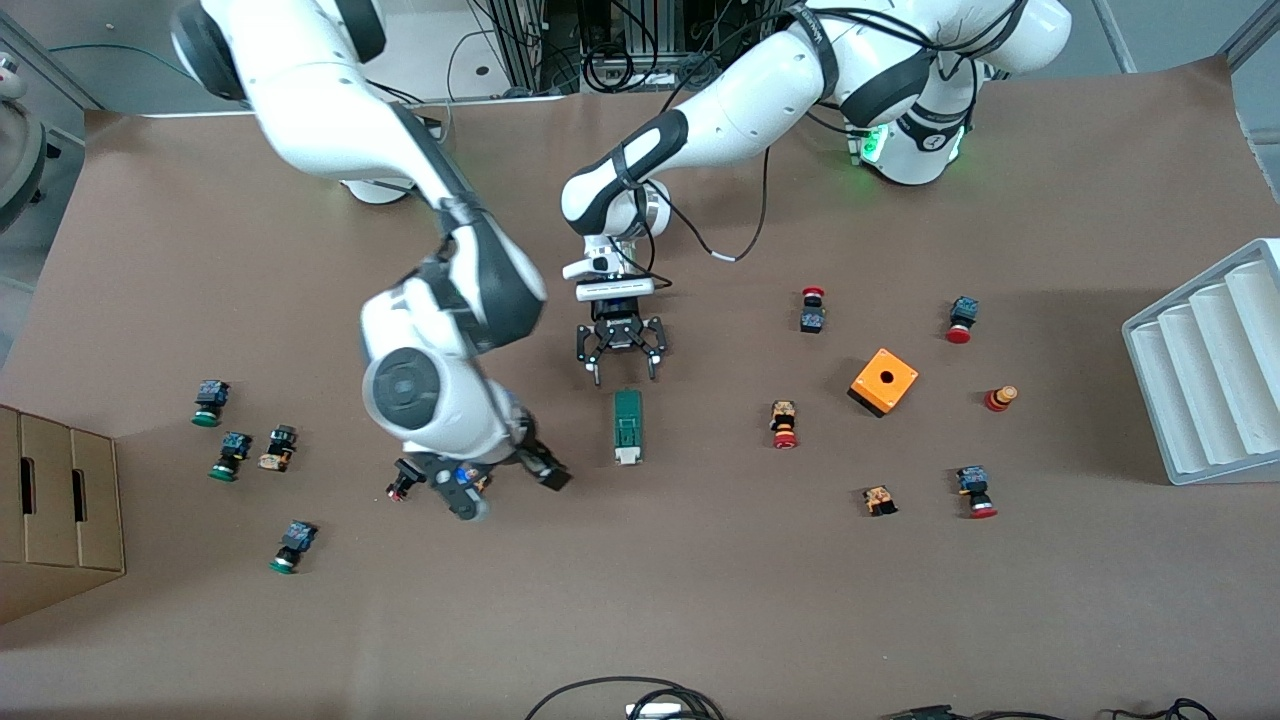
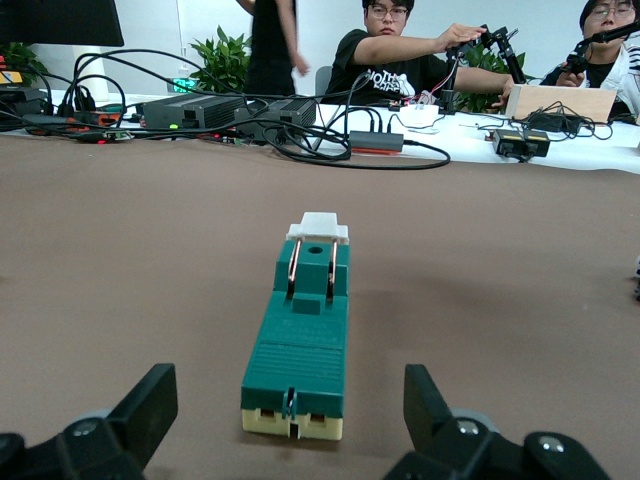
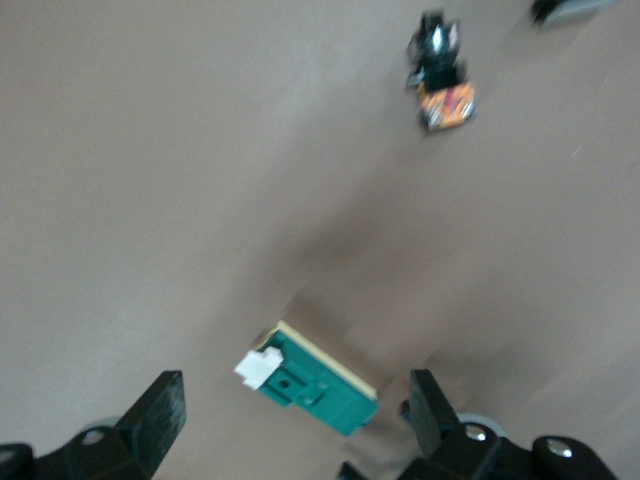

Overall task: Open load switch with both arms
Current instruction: 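Grasp the green switch body with the right gripper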

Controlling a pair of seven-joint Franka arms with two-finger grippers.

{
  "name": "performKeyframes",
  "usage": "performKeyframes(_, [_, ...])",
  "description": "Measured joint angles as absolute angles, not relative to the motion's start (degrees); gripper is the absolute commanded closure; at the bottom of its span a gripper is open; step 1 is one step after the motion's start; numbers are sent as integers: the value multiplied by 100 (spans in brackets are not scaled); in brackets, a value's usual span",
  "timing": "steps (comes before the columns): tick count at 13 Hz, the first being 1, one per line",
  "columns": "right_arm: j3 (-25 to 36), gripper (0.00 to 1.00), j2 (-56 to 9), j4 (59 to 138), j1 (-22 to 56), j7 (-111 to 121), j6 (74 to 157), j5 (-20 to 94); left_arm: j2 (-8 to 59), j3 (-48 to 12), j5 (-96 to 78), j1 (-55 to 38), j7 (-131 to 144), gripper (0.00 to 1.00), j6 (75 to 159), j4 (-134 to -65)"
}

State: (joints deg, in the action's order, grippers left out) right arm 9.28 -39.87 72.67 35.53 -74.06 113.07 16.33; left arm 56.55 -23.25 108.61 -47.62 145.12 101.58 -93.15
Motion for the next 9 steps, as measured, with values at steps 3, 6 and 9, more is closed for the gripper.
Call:
performKeyframes(3, [929,4,-4410,7091,3907,-8502,11749,1642,5738,-2313,10868,-4761,14508,0,10153,-9100])
performKeyframes(6, [931,5,-4826,6867,4051,-9428,11953,1862,5755,-2254,10869,-4759,14507,0,10153,-9048])
performKeyframes(9, [975,5,-5134,6664,4070,-9766,11987,2433,5851,-2222,10869,-4758,14507,0,10153,-9029])
